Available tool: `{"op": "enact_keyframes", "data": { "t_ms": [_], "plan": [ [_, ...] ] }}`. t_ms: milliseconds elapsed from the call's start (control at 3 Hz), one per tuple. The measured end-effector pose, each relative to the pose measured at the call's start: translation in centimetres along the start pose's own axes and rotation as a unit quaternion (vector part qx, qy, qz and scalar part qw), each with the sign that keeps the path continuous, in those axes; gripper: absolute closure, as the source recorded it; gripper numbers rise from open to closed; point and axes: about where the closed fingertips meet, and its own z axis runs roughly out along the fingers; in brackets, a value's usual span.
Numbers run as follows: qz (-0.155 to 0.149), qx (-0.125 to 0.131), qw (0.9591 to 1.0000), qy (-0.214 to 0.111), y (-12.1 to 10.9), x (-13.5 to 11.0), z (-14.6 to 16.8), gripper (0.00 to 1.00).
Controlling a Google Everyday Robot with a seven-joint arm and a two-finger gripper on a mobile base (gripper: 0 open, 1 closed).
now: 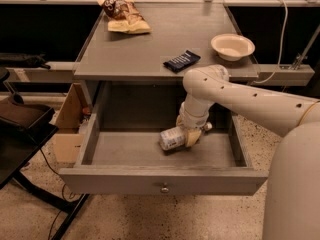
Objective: Pick blue plastic bottle from top drawer and place on counter
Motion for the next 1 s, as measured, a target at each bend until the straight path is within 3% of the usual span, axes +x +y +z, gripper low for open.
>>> {"op": "enact_keyframes", "data": {
  "t_ms": [333,667,1000],
  "plan": [
    [-0.001,0.023,0.9995,0.021,1.6,-0.6,-3.0,0.95],
    [-0.011,0.062,0.995,0.077,5.5,-2.2,-8.2,1.0],
    [-0.049,0.087,0.9822,0.159,8.5,-3.7,-14.5,1.0]
  ]
}}
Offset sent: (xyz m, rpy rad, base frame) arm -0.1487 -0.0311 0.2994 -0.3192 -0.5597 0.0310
